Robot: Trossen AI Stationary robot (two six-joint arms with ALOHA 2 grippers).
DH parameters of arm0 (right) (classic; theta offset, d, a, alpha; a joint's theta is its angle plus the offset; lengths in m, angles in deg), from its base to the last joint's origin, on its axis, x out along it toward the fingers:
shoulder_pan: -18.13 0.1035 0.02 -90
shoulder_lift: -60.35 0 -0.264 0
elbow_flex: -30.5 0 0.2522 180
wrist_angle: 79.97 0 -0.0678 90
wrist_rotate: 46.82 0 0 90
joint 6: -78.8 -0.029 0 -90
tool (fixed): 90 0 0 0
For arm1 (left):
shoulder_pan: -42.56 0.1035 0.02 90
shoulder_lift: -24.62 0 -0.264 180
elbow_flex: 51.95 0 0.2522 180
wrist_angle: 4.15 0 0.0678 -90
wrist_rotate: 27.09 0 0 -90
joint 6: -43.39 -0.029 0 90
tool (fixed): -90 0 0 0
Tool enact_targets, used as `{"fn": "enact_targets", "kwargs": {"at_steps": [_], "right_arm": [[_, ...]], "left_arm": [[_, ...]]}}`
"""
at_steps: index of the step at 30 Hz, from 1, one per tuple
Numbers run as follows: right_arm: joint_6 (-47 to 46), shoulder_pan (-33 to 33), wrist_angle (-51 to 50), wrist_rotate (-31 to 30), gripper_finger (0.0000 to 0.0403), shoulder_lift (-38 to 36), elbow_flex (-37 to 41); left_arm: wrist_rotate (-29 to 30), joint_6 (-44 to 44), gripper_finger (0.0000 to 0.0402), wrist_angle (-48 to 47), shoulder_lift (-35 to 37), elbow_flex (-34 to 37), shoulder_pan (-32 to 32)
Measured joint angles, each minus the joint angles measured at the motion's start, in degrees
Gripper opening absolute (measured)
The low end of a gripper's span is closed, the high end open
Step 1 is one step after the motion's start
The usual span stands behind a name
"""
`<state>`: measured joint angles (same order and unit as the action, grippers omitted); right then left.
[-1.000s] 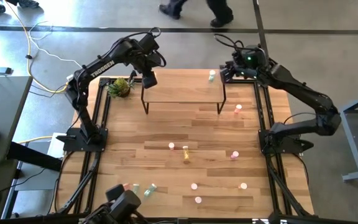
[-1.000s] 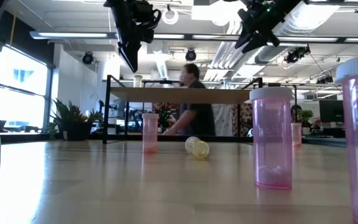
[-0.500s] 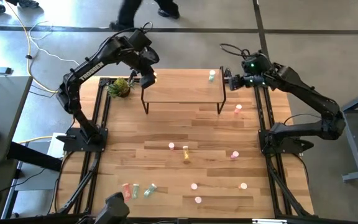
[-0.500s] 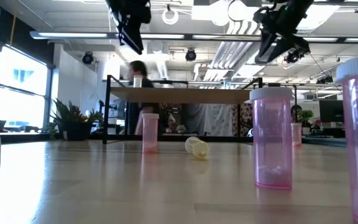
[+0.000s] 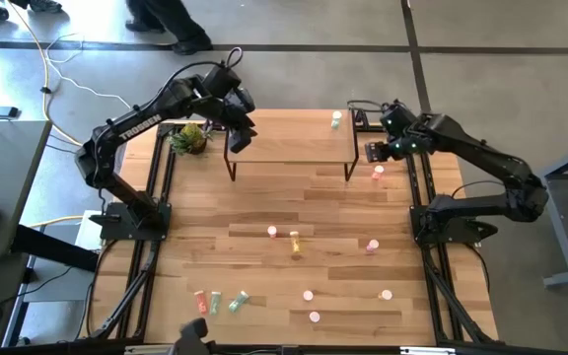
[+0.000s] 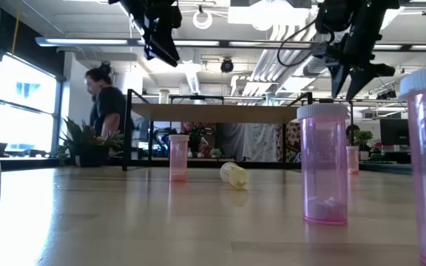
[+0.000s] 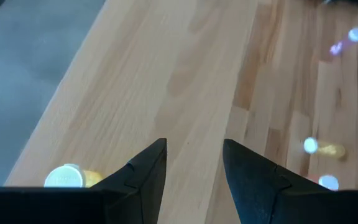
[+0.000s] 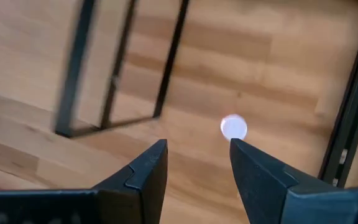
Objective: Pick and place medicine bottles onto shelf by color
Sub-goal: Put the top red pill bottle on the shelf
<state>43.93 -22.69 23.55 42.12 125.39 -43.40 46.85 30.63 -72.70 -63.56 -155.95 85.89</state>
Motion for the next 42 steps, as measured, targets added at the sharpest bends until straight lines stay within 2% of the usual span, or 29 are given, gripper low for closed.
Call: {"fn": "enact_targets", "kwargs": {"at_steps": [6, 12, 24, 42], "right_arm": [[-1.2, 0.0, 0.4, 1.2, 0.0165, 0.0, 4.0], [-1.6, -0.1, 0.6, 1.2, 0.0165, 0.0, 5.2], [-16.6, -7.3, 0.7, 0.1, 0.0165, 0.2, 5.2], [-21.8, -9.5, 1.3, 1.3, 0.0165, 6.5, 5.3]], "left_arm": [[-5.4, 3.7, 0.0149, 6.7, 2.4, 4.6, -0.3], [-5.4, 4.6, 0.0149, 10.3, 3.1, 6.7, -0.5], [-5.4, 5.1, 0.0149, 10.5, 3.1, 7.1, -0.7], [-5.4, 2.5, 0.0149, 10.5, 3.1, 7.0, -1.1]]}}
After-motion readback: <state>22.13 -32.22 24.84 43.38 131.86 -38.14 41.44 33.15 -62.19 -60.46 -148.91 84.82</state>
